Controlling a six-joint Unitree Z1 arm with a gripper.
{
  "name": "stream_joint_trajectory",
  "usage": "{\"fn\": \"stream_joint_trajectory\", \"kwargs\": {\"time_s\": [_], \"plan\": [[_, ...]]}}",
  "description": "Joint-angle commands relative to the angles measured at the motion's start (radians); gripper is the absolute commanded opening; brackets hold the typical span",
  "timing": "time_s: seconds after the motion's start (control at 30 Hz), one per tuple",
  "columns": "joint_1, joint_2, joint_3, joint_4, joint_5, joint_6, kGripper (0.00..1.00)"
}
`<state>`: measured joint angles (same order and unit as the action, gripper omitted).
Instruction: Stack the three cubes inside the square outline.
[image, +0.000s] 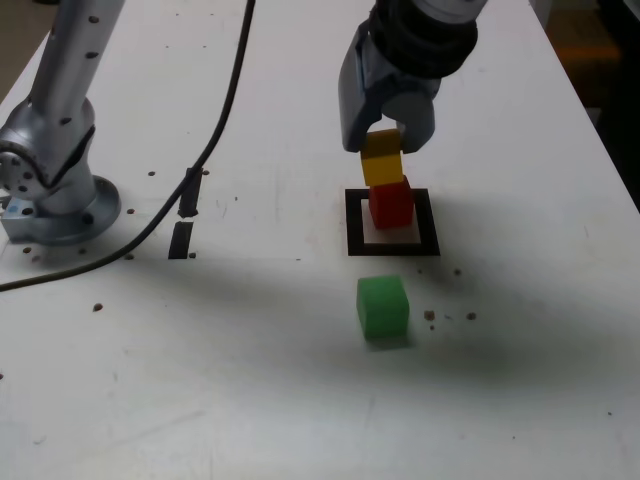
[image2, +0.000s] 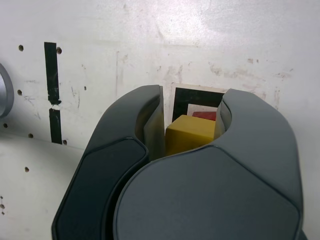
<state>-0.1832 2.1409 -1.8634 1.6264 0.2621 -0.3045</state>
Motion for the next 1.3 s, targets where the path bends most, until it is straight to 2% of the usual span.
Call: {"fn": "stream_joint_trajectory", "kwargs": {"time_s": [0.0, 0.17, 0.4, 0.53, 0.8, 1.0, 1.13, 1.27], "plan": [[0.001, 0.012, -0.011, 0.012, 0.007, 0.002, 0.24], [0.001, 0.028, -0.026, 0.012, 0.007, 0.003, 0.25], [0.001, 0.046, -0.031, 0.012, -0.002, 0.007, 0.36], [0.001, 0.052, -0.033, 0.011, -0.007, 0.007, 0.47], [0.001, 0.049, -0.040, 0.008, -0.016, 0.008, 0.79], [0.001, 0.036, -0.022, 0.011, -0.019, 0.007, 0.97], [-0.004, 0.005, -0.016, 0.012, -0.011, 0.007, 1.00], [-0.027, -0.071, -0.007, 0.012, -0.007, 0.020, 0.99]]}}
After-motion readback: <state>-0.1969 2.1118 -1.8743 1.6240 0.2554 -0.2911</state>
